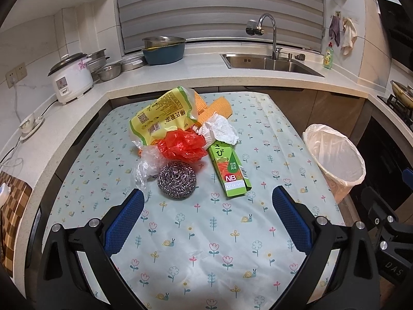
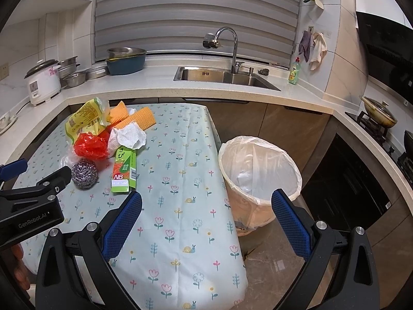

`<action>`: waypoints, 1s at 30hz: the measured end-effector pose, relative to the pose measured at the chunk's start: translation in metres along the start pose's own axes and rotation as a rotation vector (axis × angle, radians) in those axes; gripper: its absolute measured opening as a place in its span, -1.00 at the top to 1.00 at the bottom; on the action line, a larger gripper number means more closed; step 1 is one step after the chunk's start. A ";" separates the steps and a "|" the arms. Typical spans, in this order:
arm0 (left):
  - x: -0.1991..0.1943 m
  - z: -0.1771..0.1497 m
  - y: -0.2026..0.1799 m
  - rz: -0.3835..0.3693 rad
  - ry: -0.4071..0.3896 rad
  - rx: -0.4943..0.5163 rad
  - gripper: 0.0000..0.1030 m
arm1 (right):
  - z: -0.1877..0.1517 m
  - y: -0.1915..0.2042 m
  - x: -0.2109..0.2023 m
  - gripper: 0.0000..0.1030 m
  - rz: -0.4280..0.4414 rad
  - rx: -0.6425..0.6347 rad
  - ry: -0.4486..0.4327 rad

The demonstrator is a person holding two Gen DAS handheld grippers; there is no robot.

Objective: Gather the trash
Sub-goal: 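Reach the left gripper to the red plastic bag and close on it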

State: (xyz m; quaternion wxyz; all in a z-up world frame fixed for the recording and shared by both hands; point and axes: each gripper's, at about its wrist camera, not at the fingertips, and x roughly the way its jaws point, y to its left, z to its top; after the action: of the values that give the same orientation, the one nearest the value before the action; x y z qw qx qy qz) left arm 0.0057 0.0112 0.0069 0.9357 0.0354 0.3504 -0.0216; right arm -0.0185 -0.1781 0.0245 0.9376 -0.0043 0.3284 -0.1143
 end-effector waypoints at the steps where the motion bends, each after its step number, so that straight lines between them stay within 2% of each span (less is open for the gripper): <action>1: 0.002 0.001 0.004 -0.001 0.002 -0.003 -0.84 | 0.001 0.000 0.001 -0.87 0.001 0.001 -0.001; 11: 0.041 0.015 0.048 -0.009 0.045 -0.063 -0.85 | 0.017 0.021 0.034 -0.87 0.017 0.002 0.028; 15: 0.064 0.023 0.061 -0.038 0.069 -0.088 -0.85 | 0.023 0.031 0.051 -0.87 0.029 0.008 0.039; 24: 0.120 0.044 0.067 -0.040 0.105 -0.103 -0.83 | 0.039 0.055 0.089 -0.87 0.035 -0.006 0.054; 26: 0.132 0.048 0.065 -0.041 0.117 -0.093 -0.60 | 0.041 0.059 0.097 -0.87 0.035 -0.008 0.060; 30: 0.155 0.051 0.060 -0.056 0.144 -0.070 -0.36 | 0.044 0.065 0.111 -0.87 0.040 -0.007 0.073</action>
State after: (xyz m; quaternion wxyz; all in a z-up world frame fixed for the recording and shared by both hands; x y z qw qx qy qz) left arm 0.1604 0.0647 -0.0535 0.9078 -0.0055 0.4181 -0.0329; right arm 0.1065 -0.1419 -0.0143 0.9270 0.0030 0.3630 -0.0945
